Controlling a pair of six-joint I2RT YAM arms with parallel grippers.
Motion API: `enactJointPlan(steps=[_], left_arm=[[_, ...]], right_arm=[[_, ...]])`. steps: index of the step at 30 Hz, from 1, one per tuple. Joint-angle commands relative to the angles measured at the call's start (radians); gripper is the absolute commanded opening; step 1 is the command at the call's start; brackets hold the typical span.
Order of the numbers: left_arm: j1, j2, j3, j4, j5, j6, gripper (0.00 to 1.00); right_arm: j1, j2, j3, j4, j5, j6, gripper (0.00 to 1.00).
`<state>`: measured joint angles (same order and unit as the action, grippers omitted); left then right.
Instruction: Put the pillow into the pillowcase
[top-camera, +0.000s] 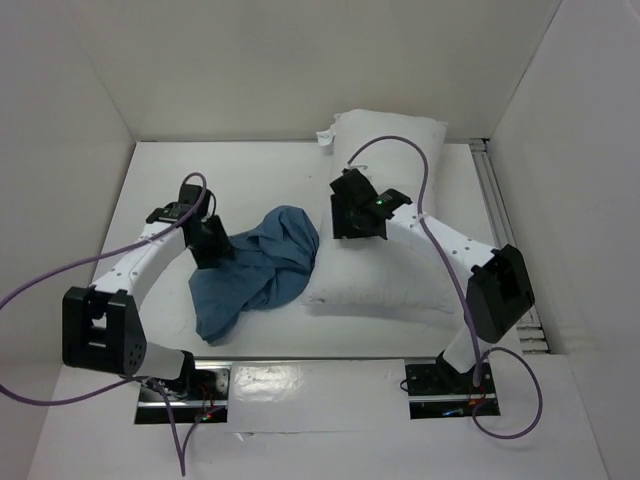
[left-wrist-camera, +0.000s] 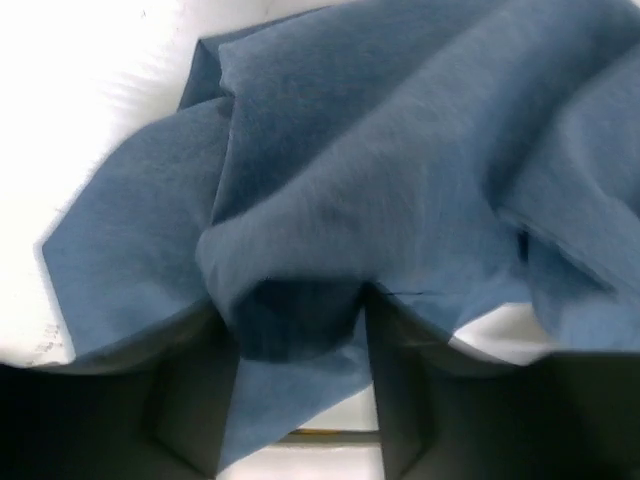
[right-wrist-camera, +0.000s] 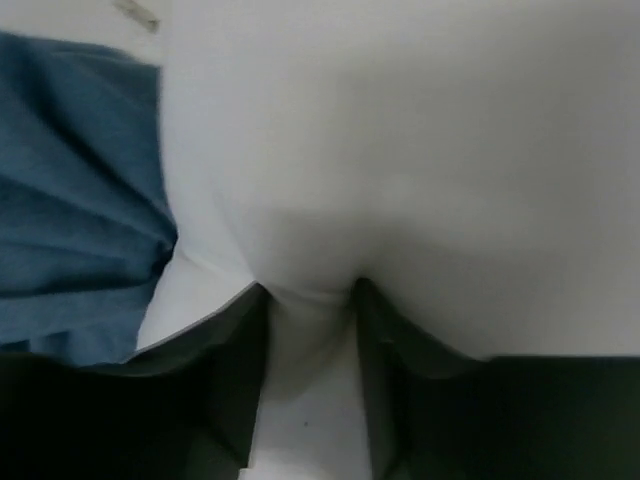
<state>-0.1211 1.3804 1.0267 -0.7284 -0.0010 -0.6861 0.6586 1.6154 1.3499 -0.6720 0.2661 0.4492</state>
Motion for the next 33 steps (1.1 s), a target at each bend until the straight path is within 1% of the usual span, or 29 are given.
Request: enactJointPlan(steps=[1,2,3,4,6,7,9,10,12,13,14,15,16,18,19,20,21,22,23,24,25,26,27,28,30,31,32,33], left_arm=[[0.0,0.061,0.001,0.078,0.062,0.026,0.31],[0.0,0.078,0.012,0.078,0.087,0.026,0.09],[0.0,0.092,0.042,0.078,0.102,0.026,0.0],[0.009,0.114,0.059,0.067,0.113,0.026,0.0],[0.009,0.123,0.116,0.055,0.113,0.026,0.0],[0.018,0.123,0.137,0.041,0.101,0.026,0.0],[0.027,0.132,0.198,0.031,0.09,0.036,0.0],[0.043,0.132,0.22,0.015,0.09,0.036,0.0],[0.066,0.154,0.277,0.006,0.101,0.045,0.0],[0.066,0.154,0.294,-0.003,0.101,0.045,0.0],[0.081,0.163,0.309,-0.003,0.117,0.045,0.0],[0.081,0.163,0.325,-0.003,0.127,0.045,0.0],[0.092,0.173,0.352,-0.012,0.142,0.045,0.0],[0.092,0.184,0.377,-0.022,0.156,0.045,0.0],[0.101,0.184,0.386,-0.022,0.156,0.045,0.0],[0.101,0.184,0.397,-0.022,0.156,0.045,0.0],[0.101,0.184,0.41,-0.032,0.156,0.036,0.0],[0.101,0.184,0.411,-0.032,0.156,0.036,0.0],[0.101,0.184,0.421,-0.032,0.156,0.036,0.0],[0.101,0.184,0.435,-0.032,0.156,0.036,0.0],[0.112,0.184,0.449,-0.032,0.168,0.036,0.0],[0.112,0.184,0.458,-0.032,0.179,0.036,0.0],[0.112,0.184,0.458,-0.032,0.179,0.036,0.0],[0.112,0.184,0.469,-0.042,0.19,0.036,0.0],[0.112,0.184,0.478,-0.051,0.199,0.045,0.0],[0.112,0.184,0.478,-0.051,0.199,0.045,0.0],[0.112,0.175,0.487,-0.06,0.199,0.056,0.0],[0.112,0.175,0.487,-0.06,0.199,0.065,0.0]], right_arm=[[-0.053,0.029,-0.008,-0.173,0.166,0.068,0.38],[-0.075,0.012,-0.008,-0.195,0.183,0.077,0.16],[-0.1,-0.023,-0.008,-0.216,0.197,0.077,0.0],[-0.158,-0.043,0.001,-0.26,0.225,0.077,0.0],[-0.22,-0.087,0.011,-0.294,0.251,0.063,0.0],[-0.275,-0.125,0.034,-0.316,0.28,0.042,0.0],[-0.313,-0.164,0.063,-0.369,0.318,0.017,0.0],[-0.338,-0.164,0.093,-0.388,0.361,0.002,0.0],[-0.347,-0.175,0.118,-0.4,0.371,-0.033,0.0],[-0.356,-0.175,0.13,-0.39,0.352,-0.076,0.0],[-0.356,-0.161,0.146,-0.39,0.341,-0.076,0.45],[-0.356,-0.147,0.162,-0.39,0.325,-0.093,0.7],[-0.309,-0.125,0.196,-0.39,0.314,-0.093,0.83],[-0.254,-0.112,0.232,-0.38,0.314,-0.075,0.91],[-0.228,-0.098,0.241,-0.358,0.293,-0.063,0.9],[-0.202,-0.089,0.25,-0.335,0.233,-0.054,0.84],[-0.153,-0.089,0.25,-0.264,0.193,-0.053,0.74],[-0.128,-0.089,0.229,-0.218,0.147,-0.053,0.59],[-0.102,-0.089,0.171,-0.169,0.021,-0.053,0.29],[-0.102,-0.089,0.132,-0.082,-0.049,-0.053,0.2],[-0.102,-0.077,0.094,-0.057,-0.098,-0.053,0.13],[-0.128,-0.056,0.025,-0.057,-0.141,-0.037,0.02],[-0.145,-0.055,-0.009,-0.045,-0.142,-0.037,0.0],[-0.164,-0.043,-0.038,-0.054,-0.142,-0.027,0.0],[-0.233,-0.064,-0.118,-0.079,-0.068,-0.027,0.0],[-0.256,-0.077,-0.132,-0.093,-0.033,-0.027,0.02],[-0.273,-0.087,-0.132,-0.112,0.06,-0.027,0.07],[-0.26,-0.101,-0.112,-0.129,0.105,-0.027,0.16]])
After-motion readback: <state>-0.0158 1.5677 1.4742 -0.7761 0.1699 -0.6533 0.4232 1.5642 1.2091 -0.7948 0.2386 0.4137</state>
